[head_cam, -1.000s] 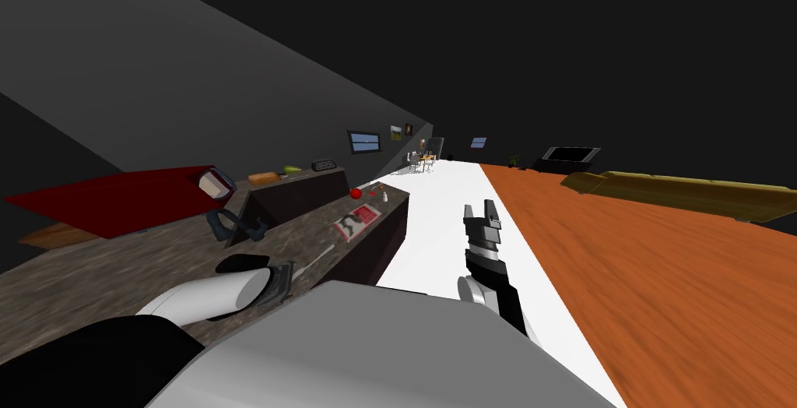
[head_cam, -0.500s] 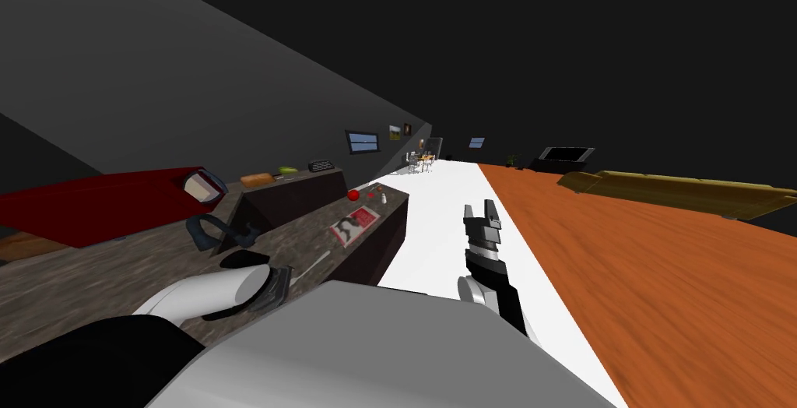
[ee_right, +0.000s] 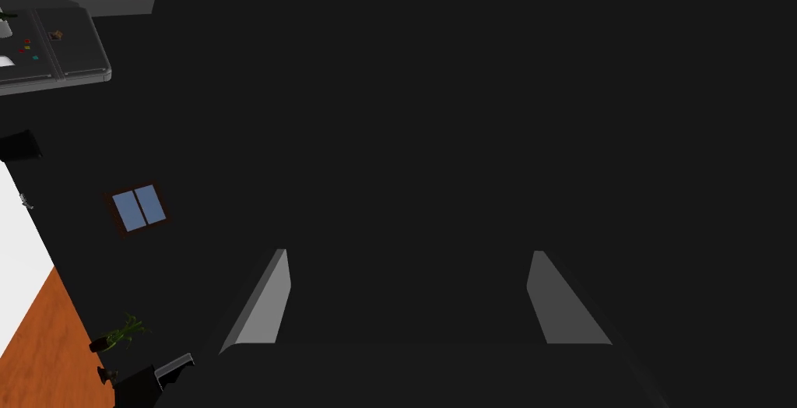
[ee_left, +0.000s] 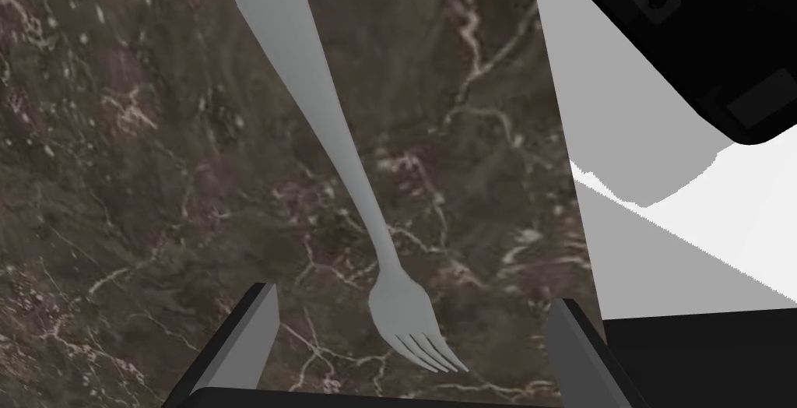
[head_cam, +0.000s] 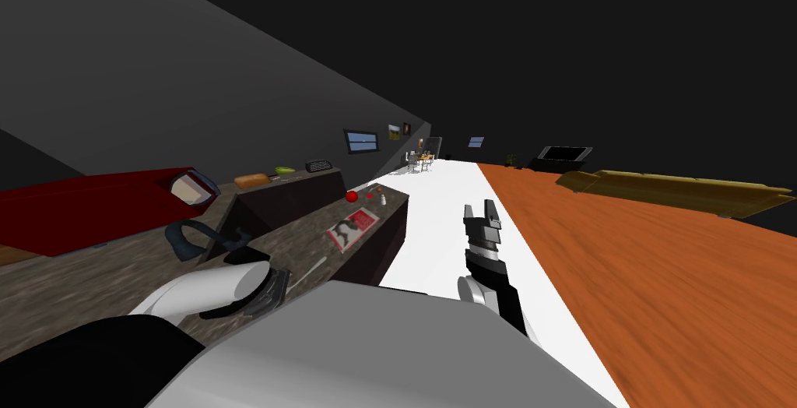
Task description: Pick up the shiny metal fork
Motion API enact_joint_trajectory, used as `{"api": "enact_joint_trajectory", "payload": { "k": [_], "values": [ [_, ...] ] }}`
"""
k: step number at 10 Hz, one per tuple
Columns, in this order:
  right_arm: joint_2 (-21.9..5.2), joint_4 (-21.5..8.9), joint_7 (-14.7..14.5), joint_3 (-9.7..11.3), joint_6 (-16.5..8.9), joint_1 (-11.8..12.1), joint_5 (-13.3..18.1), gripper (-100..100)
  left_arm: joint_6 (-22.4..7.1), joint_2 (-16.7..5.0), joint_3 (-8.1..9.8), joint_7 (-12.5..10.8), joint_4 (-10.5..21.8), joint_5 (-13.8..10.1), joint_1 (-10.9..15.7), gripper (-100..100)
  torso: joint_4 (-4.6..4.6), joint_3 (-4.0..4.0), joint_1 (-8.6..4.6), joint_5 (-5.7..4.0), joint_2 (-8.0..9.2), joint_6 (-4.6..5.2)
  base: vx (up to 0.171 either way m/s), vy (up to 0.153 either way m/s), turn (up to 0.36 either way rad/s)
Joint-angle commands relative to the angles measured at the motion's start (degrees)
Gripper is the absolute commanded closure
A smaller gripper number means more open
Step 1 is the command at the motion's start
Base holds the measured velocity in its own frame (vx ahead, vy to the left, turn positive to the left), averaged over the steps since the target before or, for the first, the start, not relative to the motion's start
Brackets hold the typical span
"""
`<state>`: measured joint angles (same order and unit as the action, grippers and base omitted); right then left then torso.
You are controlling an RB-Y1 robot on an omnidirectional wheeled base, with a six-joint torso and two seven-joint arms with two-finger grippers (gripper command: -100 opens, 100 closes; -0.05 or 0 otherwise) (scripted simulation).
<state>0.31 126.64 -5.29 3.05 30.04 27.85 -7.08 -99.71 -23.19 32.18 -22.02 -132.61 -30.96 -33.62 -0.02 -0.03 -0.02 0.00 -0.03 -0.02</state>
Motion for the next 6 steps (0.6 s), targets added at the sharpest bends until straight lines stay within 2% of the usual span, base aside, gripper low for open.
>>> {"api": "enact_joint_trajectory", "payload": {
  "k": [1,2,6],
  "values": [
    [0.00,0.00,0.00,0.00,0.00,0.00,0.00,0,0.00,0.00,0.00,0.00,0.00,0.00,0.00,0,0.00,0.00,0.00,0.00,0.00,0.00,0.000,0.000,0.000],
    [0.00,0.00,0.00,0.00,0.00,0.00,0.00,0,1.27,-0.03,-0.49,0.21,2.19,0.76,0.82,-100,0.01,0.02,0.00,0.00,0.04,0.00,-0.020,-0.007,-0.063],
    [0.00,0.00,0.00,0.00,0.00,-0.01,0.00,0,3.77,-0.10,-1.46,0.61,6.56,2.26,2.47,-100,0.05,0.12,-0.01,0.00,0.20,0.00,-0.036,-0.007,-0.047]
  ]
}}
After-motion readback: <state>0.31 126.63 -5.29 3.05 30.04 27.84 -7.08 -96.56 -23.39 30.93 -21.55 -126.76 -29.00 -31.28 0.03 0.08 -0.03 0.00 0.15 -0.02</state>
